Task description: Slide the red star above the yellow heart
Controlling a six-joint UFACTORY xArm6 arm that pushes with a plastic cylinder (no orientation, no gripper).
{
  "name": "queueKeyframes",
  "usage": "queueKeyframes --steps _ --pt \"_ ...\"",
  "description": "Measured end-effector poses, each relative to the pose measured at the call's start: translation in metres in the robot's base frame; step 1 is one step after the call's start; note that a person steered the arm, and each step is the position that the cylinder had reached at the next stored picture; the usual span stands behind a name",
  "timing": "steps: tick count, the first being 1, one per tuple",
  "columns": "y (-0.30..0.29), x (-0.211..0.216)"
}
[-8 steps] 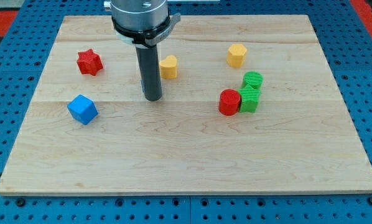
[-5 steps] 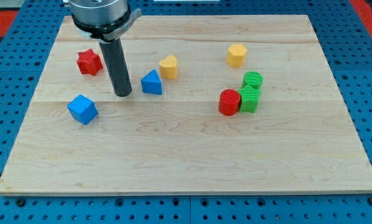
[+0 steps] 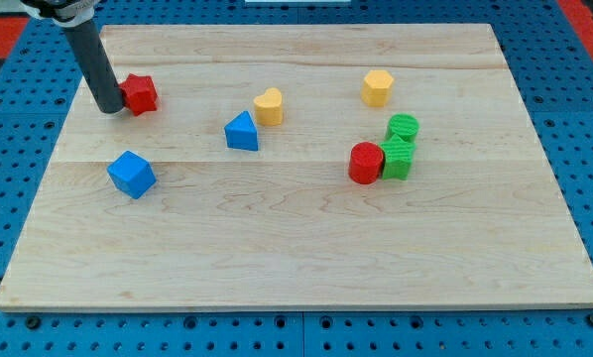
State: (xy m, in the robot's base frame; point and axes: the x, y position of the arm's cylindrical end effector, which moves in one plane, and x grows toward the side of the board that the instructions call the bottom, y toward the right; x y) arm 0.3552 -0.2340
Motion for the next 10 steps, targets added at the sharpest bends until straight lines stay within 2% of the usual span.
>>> queueKeyframes --steps 2,3,4,6,10 --pt "0.010 -0.025" --pt "0.040 -0.059" --pt "0.055 -0.073" --pt "0.057 -0.047" --pt "0.147 -0.038"
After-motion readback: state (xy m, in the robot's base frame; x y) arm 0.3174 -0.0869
